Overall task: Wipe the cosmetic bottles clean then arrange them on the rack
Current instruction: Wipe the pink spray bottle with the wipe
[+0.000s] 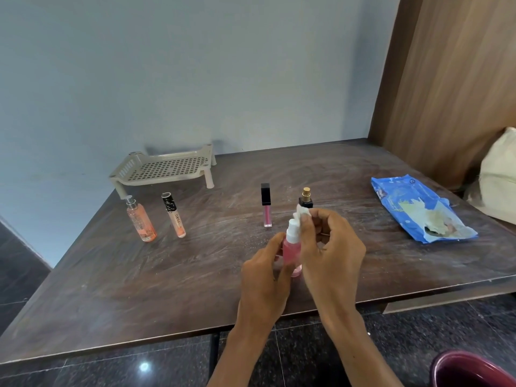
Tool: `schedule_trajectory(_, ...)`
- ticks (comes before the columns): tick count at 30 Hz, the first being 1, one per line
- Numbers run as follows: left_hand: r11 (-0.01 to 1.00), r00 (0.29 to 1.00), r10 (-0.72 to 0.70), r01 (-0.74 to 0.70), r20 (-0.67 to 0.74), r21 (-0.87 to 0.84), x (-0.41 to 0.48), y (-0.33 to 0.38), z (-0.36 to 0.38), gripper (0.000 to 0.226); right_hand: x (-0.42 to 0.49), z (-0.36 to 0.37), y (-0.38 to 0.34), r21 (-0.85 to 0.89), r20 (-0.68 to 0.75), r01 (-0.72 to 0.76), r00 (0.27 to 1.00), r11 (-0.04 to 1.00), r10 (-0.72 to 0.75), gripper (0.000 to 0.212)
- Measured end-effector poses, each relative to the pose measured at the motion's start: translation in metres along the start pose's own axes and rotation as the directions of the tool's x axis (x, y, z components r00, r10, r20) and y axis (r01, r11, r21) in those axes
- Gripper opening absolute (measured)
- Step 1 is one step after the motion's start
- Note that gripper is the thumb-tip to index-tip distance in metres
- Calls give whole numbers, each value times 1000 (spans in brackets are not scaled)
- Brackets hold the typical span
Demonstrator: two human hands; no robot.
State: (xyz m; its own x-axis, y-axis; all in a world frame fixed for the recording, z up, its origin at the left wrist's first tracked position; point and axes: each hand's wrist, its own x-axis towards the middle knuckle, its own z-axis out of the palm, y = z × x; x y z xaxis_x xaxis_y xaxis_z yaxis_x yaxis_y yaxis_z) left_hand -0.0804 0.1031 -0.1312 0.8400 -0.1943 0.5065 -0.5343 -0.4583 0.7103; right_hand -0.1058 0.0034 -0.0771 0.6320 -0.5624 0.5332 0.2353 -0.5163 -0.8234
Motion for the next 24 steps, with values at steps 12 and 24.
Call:
schedule_trajectory(12, 999, 1000, -20, 21, 20, -31, 0, -1, 1, 53, -4, -9, 2, 3, 121, 8, 993, 1000, -8, 13)
schedule_trajectory(24, 999, 985, -23, 16, 173, 42, 3, -7, 1, 47, -1, -13, 14, -42, 185, 12, 983, 999, -4, 13)
